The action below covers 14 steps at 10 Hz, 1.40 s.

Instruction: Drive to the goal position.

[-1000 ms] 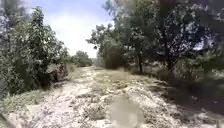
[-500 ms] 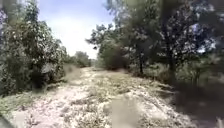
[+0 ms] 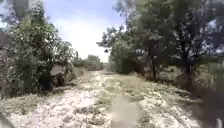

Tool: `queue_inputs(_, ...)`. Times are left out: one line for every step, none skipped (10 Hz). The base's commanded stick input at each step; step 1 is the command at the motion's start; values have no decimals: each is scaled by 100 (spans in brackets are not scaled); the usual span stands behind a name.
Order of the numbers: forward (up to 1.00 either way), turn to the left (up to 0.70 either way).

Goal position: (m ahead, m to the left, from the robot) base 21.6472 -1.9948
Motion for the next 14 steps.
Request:
queue_inputs(50,0)
queue_inputs(50,0)
queue_inputs(50,0)
queue_inputs(50,0)
queue_inputs(50,0)
queue_inputs(50,0)
queue_inputs(50,0)
queue_inputs(50,0)
queue_inputs(50,0)
queue_inputs(50,0)
queue_inputs(50,0)
queue_inputs(50,0)
queue_inputs(50,0)
queue_inputs(50,0)
